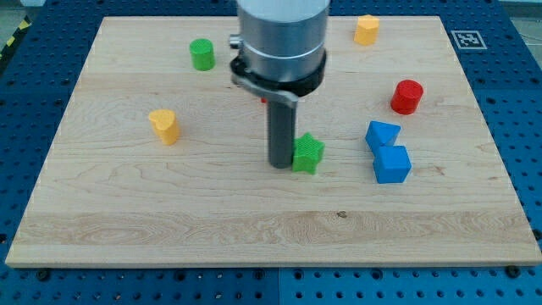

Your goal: Move the arm to the bottom of the green circle

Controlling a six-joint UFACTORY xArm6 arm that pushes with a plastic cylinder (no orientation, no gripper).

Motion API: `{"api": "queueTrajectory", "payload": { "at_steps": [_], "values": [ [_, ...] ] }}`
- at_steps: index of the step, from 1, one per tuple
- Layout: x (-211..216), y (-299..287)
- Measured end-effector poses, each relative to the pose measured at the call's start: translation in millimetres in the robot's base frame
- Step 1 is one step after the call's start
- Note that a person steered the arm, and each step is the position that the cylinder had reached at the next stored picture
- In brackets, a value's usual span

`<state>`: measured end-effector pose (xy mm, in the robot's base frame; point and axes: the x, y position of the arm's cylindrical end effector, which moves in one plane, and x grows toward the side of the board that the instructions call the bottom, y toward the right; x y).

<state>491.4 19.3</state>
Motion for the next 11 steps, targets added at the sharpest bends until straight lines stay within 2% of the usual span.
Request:
{"api": "queueTrajectory", "payload": {
  "at_steps": [1, 3, 4, 5, 6, 7, 8, 11],
  "values": [
    [-0.9, 15.2],
    [-41.7, 5.0],
    [-22.5, 45.8],
    [-18.1, 53.2],
    [-17.3, 48.5],
    [-13.3, 2.9],
    [18.5, -0.3],
    [8.1, 48.2]
  ]
}}
